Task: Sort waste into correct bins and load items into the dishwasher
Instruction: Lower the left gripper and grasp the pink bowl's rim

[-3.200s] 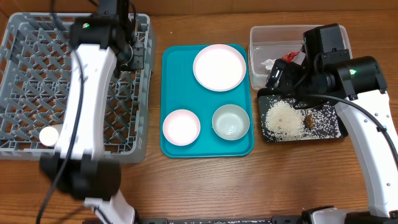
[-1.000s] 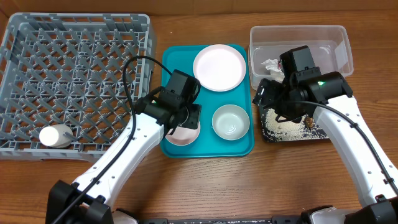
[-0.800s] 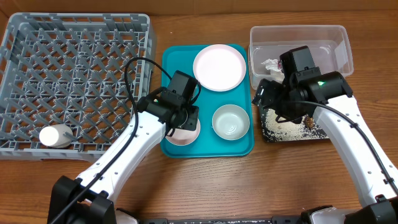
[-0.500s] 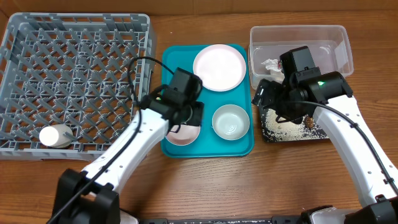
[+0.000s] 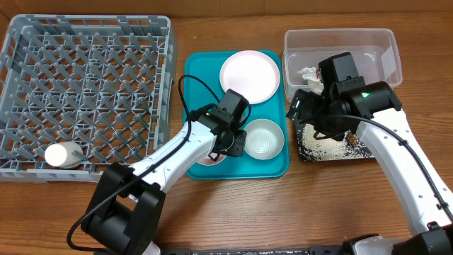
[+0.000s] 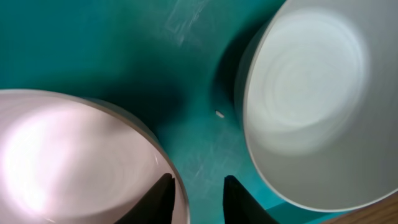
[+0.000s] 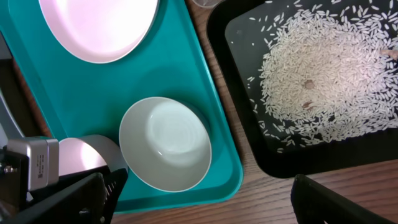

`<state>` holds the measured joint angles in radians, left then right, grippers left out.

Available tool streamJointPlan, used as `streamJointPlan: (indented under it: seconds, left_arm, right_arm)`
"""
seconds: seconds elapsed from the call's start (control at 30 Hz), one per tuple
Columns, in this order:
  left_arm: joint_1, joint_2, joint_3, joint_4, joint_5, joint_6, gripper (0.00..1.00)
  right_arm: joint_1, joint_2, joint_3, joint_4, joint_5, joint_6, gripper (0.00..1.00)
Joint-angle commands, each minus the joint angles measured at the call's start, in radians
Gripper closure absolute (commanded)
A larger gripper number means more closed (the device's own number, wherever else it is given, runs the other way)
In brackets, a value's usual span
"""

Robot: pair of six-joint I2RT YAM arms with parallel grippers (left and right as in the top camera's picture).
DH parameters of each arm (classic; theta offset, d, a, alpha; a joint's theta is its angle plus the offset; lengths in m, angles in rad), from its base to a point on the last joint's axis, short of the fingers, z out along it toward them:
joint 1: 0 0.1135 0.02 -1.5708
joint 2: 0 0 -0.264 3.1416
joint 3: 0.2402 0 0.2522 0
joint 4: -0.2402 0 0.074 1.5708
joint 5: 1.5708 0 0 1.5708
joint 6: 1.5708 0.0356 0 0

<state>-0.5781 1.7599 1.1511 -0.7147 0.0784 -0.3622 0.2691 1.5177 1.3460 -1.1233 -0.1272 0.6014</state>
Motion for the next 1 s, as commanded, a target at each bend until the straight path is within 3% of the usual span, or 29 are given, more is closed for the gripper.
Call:
streamJointPlan:
  seconds: [0.0, 0.17, 0.33, 0.47, 0.57, 0.97]
  left_arm:
    - [0.004, -0.004, 0.031, -0.036, -0.011, -0.011, 0.73]
    - [0.029, -0.004, 0.164, -0.135, -0.040, -0.004, 0.61]
    - [0.027, -0.002, 0.198, -0.169, -0.040, -0.001, 0.62]
    - [0.036, 0.003, 0.197, -0.229, -0.135, -0.036, 0.65]
    - [0.057, 0.002, 0.197, -0.232, -0.132, -0.038, 0.61]
    - [0.184, 0.003, 0.187, -0.334, -0.217, -0.050, 0.60]
  right_arm:
    - [0.001, -0.014, 0.002, 0.003, -0.006, -0.006, 0.03]
    - [0.001, -0.014, 0.002, 0.004, -0.006, -0.006, 0.03]
    - [0.001, -0.014, 0.002, 0.004, -0.006, -0.006, 0.02]
    - [0.001, -0.014, 0.002, 0.003, -0.006, -0.006, 0.02]
    - [0.001, -0.014, 0.002, 0.004, -0.006, -0.006, 0.02]
    - [0.001, -0.014, 0.002, 0.000, -0.006, -0.006, 0.00]
